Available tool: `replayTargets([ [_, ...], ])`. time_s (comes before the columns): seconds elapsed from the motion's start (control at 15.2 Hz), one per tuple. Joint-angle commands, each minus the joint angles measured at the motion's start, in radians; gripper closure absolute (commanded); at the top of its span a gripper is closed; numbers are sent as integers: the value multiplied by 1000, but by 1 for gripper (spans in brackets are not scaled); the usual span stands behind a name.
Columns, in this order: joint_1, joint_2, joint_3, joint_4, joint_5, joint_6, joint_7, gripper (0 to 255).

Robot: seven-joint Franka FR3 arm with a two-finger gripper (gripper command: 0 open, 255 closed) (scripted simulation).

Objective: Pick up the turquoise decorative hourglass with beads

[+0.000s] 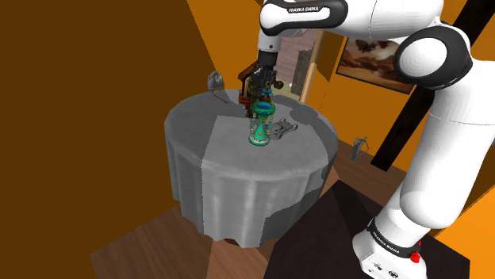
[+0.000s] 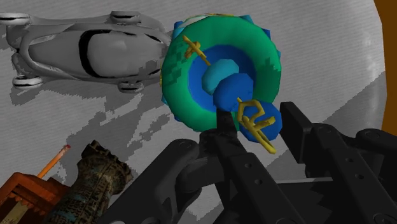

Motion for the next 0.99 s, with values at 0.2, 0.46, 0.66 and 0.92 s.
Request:
replayTargets([
  [0.2,-1,8,0,74,0,-66,3,255],
  [0.46,-2,21,0,147,0,-125,6,255],
  [0.66,-3,35,0,208,0,-172,8,255],
  [0.92,-3,47,-1,255,1,-207,10,255],
])
